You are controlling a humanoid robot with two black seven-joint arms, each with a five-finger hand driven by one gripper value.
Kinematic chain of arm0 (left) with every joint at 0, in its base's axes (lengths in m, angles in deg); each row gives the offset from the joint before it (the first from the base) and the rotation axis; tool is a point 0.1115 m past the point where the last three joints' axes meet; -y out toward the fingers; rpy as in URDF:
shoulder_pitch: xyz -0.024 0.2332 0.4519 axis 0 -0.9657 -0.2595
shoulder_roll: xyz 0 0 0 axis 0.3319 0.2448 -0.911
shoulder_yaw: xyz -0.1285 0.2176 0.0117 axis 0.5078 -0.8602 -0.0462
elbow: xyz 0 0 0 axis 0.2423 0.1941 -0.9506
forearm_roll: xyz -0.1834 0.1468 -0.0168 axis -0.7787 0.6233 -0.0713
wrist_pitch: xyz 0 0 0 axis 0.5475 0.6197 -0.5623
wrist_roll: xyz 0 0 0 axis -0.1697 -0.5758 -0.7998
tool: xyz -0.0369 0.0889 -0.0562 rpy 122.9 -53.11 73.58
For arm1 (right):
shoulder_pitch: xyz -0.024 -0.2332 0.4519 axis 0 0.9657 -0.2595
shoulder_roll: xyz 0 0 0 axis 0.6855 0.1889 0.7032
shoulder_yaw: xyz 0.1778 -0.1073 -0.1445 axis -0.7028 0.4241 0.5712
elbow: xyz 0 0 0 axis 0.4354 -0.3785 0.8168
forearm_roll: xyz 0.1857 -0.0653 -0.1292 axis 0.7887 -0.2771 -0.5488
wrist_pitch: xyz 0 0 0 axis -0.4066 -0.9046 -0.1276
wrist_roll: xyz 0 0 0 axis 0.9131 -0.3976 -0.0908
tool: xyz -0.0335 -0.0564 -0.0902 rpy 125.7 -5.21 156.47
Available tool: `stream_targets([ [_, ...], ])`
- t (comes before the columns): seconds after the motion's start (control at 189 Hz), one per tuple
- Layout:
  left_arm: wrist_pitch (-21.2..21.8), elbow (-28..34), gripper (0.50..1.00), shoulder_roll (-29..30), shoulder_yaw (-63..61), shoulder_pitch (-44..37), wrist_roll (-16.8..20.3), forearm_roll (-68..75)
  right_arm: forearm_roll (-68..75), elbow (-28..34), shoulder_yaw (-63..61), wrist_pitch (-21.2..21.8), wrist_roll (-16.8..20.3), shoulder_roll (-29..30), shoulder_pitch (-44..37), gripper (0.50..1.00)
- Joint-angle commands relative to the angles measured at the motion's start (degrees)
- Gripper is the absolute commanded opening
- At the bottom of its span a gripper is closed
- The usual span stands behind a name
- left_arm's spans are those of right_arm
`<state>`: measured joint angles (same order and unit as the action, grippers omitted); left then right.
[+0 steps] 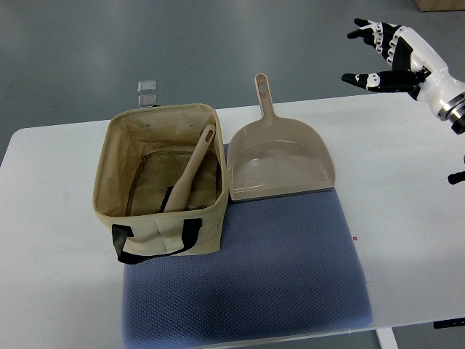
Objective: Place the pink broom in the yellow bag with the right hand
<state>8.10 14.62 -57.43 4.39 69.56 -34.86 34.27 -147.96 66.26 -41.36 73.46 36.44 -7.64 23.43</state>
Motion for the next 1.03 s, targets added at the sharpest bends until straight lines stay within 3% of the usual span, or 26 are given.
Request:
stream_targets([
  [0.0,0.0,0.0,1.0,0.0,0.0,0.0,0.0,0.0,0.65,0.0,-4.87,1.38,1.71,4.34,3.26,0.921],
  [0.212,0.0,0.0,1.0,0.0,0.0,0.0,0.0,0.0,3.1,0.0,-10.93,5.69,2.41,11.98,9.32,0.921],
  [0.481,0.0,0.0,1.0,0.0,0.0,0.0,0.0,0.0,12.16,-0.26,-11.02,4.55,1.35,16.55,15.21,0.924],
  [0.666,0.0,0.0,1.0,0.0,0.0,0.0,0.0,0.0,12.16,-1.14,-10.31,4.64,-1.9,17.78,16.62,0.926],
  [1.026,0.0,0.0,1.0,0.0,0.0,0.0,0.0,0.0,12.07,-2.81,-6.71,4.55,-2.07,17.17,16.79,0.926],
])
